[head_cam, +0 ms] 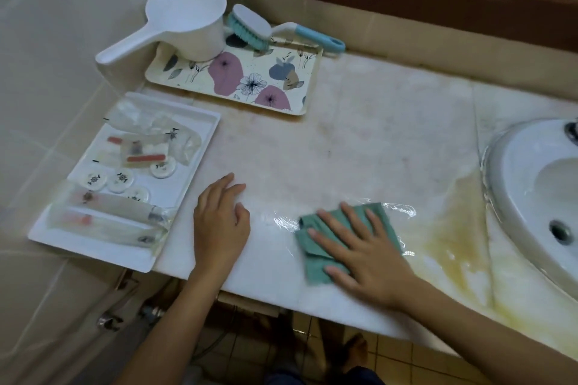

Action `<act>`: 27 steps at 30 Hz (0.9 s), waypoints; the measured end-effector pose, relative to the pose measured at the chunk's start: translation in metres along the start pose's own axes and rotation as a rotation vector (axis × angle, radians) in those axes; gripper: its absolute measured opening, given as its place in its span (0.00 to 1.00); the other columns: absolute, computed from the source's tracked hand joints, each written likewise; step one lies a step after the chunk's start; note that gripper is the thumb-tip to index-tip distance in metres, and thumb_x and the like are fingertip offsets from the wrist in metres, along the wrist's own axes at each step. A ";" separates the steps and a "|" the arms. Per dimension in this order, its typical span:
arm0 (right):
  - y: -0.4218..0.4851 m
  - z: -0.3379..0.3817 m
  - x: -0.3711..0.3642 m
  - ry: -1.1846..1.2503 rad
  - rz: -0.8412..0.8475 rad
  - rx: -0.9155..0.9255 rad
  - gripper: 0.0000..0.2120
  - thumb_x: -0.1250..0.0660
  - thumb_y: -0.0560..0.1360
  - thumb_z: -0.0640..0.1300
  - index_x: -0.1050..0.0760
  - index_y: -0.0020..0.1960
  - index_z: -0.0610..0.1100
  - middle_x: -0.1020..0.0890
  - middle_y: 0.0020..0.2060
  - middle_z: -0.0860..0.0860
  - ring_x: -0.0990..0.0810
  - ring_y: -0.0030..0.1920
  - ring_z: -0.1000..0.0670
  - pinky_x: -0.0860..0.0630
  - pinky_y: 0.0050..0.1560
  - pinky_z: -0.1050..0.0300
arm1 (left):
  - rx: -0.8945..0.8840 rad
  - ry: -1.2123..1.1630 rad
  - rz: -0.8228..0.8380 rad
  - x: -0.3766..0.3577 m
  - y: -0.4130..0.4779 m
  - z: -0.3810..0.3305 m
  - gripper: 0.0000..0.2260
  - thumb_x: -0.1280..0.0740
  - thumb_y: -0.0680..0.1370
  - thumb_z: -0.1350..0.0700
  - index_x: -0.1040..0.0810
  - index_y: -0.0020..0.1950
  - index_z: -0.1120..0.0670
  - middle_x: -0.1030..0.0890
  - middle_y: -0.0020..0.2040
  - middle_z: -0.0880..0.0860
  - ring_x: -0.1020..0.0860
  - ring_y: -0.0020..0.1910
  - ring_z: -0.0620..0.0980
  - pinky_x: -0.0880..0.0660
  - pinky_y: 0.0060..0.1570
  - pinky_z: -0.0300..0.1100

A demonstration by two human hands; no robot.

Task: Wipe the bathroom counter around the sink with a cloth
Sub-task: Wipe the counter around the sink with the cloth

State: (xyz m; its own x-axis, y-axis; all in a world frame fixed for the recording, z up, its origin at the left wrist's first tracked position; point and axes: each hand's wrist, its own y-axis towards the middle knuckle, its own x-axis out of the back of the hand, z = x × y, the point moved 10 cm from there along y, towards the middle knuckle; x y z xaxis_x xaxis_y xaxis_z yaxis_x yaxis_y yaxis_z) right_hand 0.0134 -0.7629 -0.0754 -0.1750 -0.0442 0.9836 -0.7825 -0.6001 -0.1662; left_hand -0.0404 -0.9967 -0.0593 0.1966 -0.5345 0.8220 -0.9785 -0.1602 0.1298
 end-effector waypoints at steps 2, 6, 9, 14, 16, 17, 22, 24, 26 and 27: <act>-0.024 -0.046 -0.001 -0.022 0.031 -0.039 0.28 0.54 0.78 0.64 0.51 0.77 0.59 0.49 0.78 0.54 0.51 0.77 0.42 0.44 0.70 0.35 | 0.001 0.011 -0.001 0.000 0.000 -0.001 0.16 0.36 0.76 0.63 0.22 0.63 0.54 0.27 0.70 0.50 0.33 0.68 0.52 0.36 0.66 0.46; 0.006 -0.121 0.009 0.090 0.000 -0.468 0.28 0.59 0.77 0.65 0.60 0.76 0.65 0.55 0.78 0.59 0.57 0.77 0.44 0.53 0.73 0.38 | 0.022 0.035 0.004 0.000 0.000 -0.004 0.16 0.36 0.75 0.63 0.22 0.63 0.53 0.27 0.69 0.50 0.33 0.68 0.51 0.35 0.66 0.47; 0.023 -0.120 0.012 0.202 -0.037 -0.698 0.28 0.56 0.79 0.63 0.60 0.77 0.60 0.58 0.78 0.56 0.61 0.77 0.41 0.60 0.72 0.37 | 0.009 0.047 0.003 -0.006 -0.004 -0.022 0.17 0.36 0.75 0.62 0.22 0.63 0.53 0.27 0.69 0.49 0.33 0.68 0.51 0.35 0.66 0.46; 0.007 -0.021 0.005 0.128 -0.035 -0.243 0.28 0.53 0.78 0.63 0.51 0.77 0.60 0.50 0.78 0.55 0.54 0.77 0.42 0.51 0.72 0.35 | 0.103 0.008 -0.017 0.008 -0.003 0.002 0.16 0.37 0.76 0.63 0.22 0.63 0.54 0.27 0.70 0.49 0.32 0.67 0.52 0.37 0.67 0.44; -0.044 -0.036 -0.006 0.051 -0.011 -0.170 0.29 0.51 0.78 0.64 0.50 0.77 0.60 0.48 0.78 0.56 0.52 0.78 0.43 0.49 0.72 0.37 | 0.134 -0.015 -0.004 0.005 -0.001 -0.006 0.16 0.37 0.76 0.63 0.22 0.63 0.54 0.27 0.70 0.49 0.32 0.67 0.53 0.37 0.68 0.47; -0.069 -0.053 -0.010 0.029 -0.007 -0.181 0.29 0.51 0.78 0.64 0.51 0.77 0.60 0.49 0.78 0.56 0.53 0.78 0.44 0.49 0.72 0.38 | 0.166 -0.025 -0.004 0.004 -0.001 -0.009 0.16 0.37 0.76 0.63 0.22 0.63 0.55 0.28 0.70 0.50 0.33 0.67 0.54 0.37 0.69 0.48; -0.146 -0.102 -0.017 0.098 0.042 -0.468 0.29 0.55 0.79 0.63 0.55 0.77 0.59 0.53 0.78 0.57 0.57 0.78 0.46 0.49 0.72 0.36 | 0.251 -0.168 -0.021 -0.015 -0.002 -0.060 0.12 0.35 0.76 0.60 0.21 0.58 0.53 0.28 0.69 0.51 0.32 0.68 0.51 0.37 0.63 0.38; -0.156 -0.095 -0.020 0.120 0.068 -0.436 0.29 0.56 0.79 0.64 0.56 0.78 0.59 0.54 0.78 0.56 0.57 0.78 0.45 0.49 0.71 0.36 | 0.167 -0.242 0.010 -0.029 0.000 -0.097 0.12 0.34 0.75 0.62 0.20 0.56 0.53 0.27 0.67 0.51 0.31 0.67 0.49 0.41 0.58 0.28; -0.157 -0.097 -0.022 0.119 0.076 -0.394 0.28 0.56 0.79 0.64 0.56 0.77 0.60 0.54 0.78 0.56 0.58 0.78 0.45 0.50 0.72 0.36 | 0.078 -0.298 0.051 -0.044 0.004 -0.127 0.11 0.34 0.74 0.63 0.19 0.55 0.54 0.25 0.66 0.51 0.29 0.66 0.49 0.43 0.54 0.19; -0.154 -0.103 -0.020 0.115 0.070 -0.419 0.28 0.56 0.79 0.64 0.56 0.77 0.61 0.54 0.78 0.57 0.58 0.78 0.46 0.51 0.72 0.36 | 0.038 -0.309 0.076 -0.050 0.007 -0.139 0.12 0.34 0.74 0.64 0.19 0.54 0.54 0.25 0.65 0.51 0.29 0.66 0.49 0.44 0.54 0.18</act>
State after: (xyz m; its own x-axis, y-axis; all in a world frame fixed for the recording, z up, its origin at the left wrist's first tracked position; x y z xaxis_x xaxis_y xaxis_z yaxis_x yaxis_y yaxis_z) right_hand 0.0755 -0.5872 -0.0771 -0.2830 0.0299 0.9587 -0.9370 -0.2222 -0.2697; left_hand -0.0662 -0.8559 -0.0227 0.1387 -0.7719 0.6204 -0.9892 -0.1379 0.0494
